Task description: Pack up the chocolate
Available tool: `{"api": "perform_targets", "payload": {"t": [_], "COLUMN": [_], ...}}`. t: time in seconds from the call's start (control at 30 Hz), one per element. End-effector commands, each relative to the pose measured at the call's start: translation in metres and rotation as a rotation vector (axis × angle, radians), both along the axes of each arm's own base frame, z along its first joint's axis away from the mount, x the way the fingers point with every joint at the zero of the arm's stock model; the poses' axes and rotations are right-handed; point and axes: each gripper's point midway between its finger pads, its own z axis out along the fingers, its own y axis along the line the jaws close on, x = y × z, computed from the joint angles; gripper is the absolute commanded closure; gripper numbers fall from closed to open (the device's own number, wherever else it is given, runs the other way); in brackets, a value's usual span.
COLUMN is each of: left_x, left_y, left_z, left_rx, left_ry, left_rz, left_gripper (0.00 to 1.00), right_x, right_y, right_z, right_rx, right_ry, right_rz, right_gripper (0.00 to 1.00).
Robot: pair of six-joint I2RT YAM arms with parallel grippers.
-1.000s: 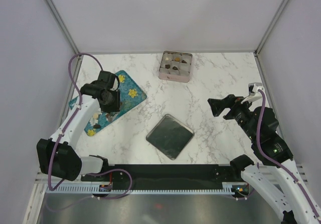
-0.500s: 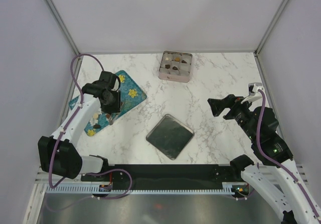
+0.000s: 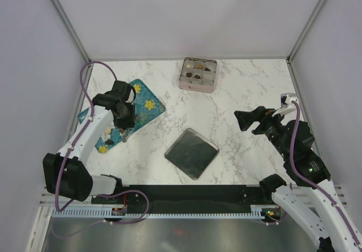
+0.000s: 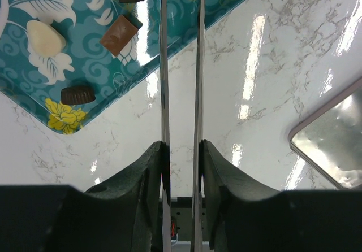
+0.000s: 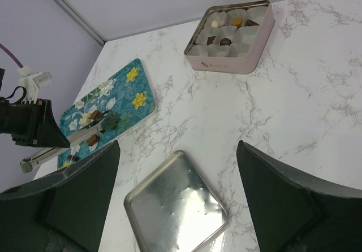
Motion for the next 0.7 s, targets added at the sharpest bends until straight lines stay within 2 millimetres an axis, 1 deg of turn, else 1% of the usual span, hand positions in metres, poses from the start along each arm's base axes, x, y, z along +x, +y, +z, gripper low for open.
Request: {"api": "perform_targets", "payload": {"t": [0.0,0.17,0.27,0.33,0.5,0.53,0.57,0.63,0.67], "left_x": [0.0,0.0,0.005,0.01,0.025,0.028,0.033,0.041,0.053], "left_y": [-0.005,-0.005,-0.005,-0.01,-0.017,-0.018,-0.019,-0.03,-0.037], "left_z": [0.013,0.019,0.026,0.031,0.044,0.042,0.048,0.055,0.063], "left_rx": [-0.034,-0.033,-0.037,-0.056,-0.083,-0.085,-0.088,-0.135,-0.152], "left_ry": [-0.023,-0.027,-0.047,-0.063,-0.104,-0.097,-0.114,-0.128,-0.152], "left_rz": [-0.024,-0.03,-0.028,-0.035,-0.041,-0.042,-0.042,-0.069,-0.087], "left_gripper": [0.62,0.64,0.65,0.65,0.67,0.67,0.67,0.68,0.68], "right_x": [-0.003,-0.004,-0.003,-0.003,-0.001,-0.001,-0.001,0.0,0.0], "right_y": [0.002,0.002,0.002,0.003,0.001,0.0,0.0,-0.001,-0.001], "right_z": [0.02,0.021,0.02,0.019,0.02,0.021,0.021,0.022,0.022], "right_rx": [0.039,0.04,0.041,0.039,0.03,0.03,0.031,0.025,0.025], "right_ry": [-0.052,-0.054,-0.05,-0.049,-0.053,-0.056,-0.056,-0.058,-0.058], "right_rz": [0.014,0.012,0.01,0.013,0.005,0.002,0.001,-0.004,-0.005], "right_gripper": [0.07,0.07,0.07,0.07,0.07,0.07,0.07,0.07,0.07]}}
